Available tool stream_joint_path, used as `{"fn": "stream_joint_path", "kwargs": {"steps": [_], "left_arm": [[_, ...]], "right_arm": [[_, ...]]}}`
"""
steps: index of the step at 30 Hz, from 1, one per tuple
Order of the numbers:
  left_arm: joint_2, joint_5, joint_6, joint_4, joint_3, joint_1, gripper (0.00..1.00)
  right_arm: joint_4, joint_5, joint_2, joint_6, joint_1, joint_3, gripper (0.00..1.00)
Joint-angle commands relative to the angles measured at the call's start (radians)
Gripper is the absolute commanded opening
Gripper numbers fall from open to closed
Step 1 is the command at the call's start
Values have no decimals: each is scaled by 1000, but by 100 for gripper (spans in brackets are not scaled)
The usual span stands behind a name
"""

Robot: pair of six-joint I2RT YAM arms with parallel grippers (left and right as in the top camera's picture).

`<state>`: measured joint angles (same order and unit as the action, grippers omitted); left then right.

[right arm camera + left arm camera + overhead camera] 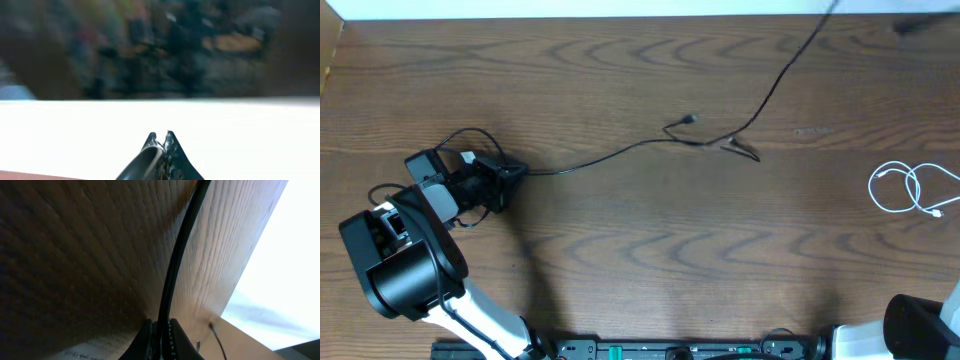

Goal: Untangle cables

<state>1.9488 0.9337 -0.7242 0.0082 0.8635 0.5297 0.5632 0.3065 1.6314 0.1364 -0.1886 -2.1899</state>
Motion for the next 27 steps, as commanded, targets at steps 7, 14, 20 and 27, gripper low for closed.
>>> {"fn": "stream_joint_path", "kwargs": {"steps": [7, 14, 20, 27], "left_arm": [[10, -83, 21, -8, 3, 6, 8], [10, -82, 21, -8, 3, 6, 8], [10, -82, 21, -8, 3, 6, 8], [10, -82, 21, -8, 3, 6, 8]], "right_arm": [[310, -324, 40, -56, -8, -5, 1], [632, -327, 138, -56, -8, -5, 1], [875, -322, 263, -55, -7, -5, 1], [1016, -288, 410, -55, -7, -5, 1]]}}
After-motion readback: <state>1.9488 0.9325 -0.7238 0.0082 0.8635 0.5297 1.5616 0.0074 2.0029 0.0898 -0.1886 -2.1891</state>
